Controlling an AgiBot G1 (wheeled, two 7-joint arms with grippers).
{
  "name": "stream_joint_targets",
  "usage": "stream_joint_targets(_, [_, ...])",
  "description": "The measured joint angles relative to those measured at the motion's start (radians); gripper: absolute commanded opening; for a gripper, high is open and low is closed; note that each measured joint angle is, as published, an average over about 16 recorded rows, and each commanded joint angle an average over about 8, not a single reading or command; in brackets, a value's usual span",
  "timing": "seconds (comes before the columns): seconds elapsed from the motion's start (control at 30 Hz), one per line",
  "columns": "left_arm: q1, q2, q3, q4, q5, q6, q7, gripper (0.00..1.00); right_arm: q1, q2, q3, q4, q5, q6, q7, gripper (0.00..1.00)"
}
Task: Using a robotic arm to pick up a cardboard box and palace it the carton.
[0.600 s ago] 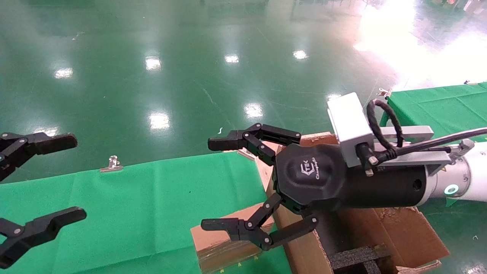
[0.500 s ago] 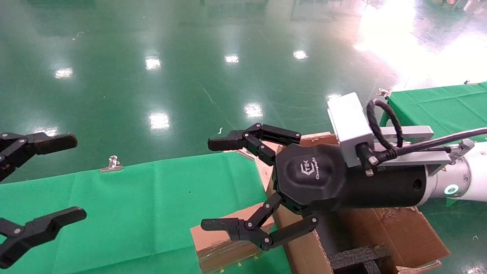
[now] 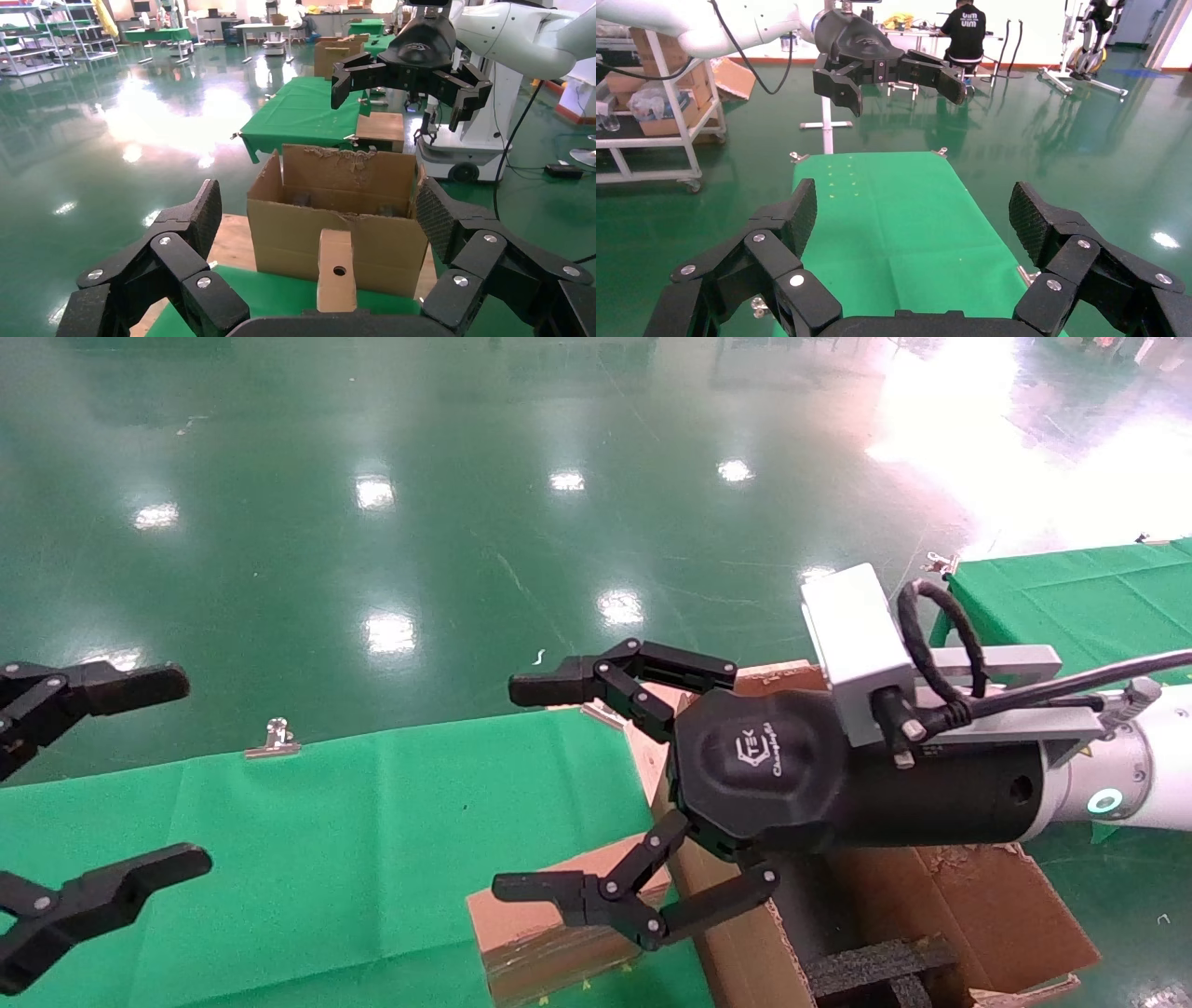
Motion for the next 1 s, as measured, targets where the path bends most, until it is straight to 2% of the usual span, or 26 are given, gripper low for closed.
stream_joint_targets(0.07, [0.0,0.0,0.0,0.0,0.0,0.0,0.0,0.03,0.0,0.001,0.0,0.0,-0.001,0.0,0.0,1.0])
stream_joint_targets(0.1, [0.0,0.0,0.0,0.0,0.0,0.0,0.0,0.0,0.0,0.001,-0.001,0.0,-0.003,0.0,0.0,1.0])
stream_joint_targets(0.27, [0.0,0.0,0.0,0.0,0.0,0.0,0.0,0.0,0.012,0.003,-0.013,0.008,-0.033,0.003,0.006,1.0])
stream_joint_targets(0.43, [0.0,0.0,0.0,0.0,0.0,0.0,0.0,0.0,0.049,-0.007,-0.048,0.017,-0.112,0.004,0.021,1.0])
stream_joint_targets(0.63, [0.0,0.0,0.0,0.0,0.0,0.0,0.0,0.0,0.124,-0.041,-0.125,0.024,-0.275,-0.002,0.046,1.0])
stream_joint_targets(1.0, [0.0,0.0,0.0,0.0,0.0,0.0,0.0,0.0,0.259,-0.153,-0.28,0.005,-0.595,-0.018,0.051,1.0])
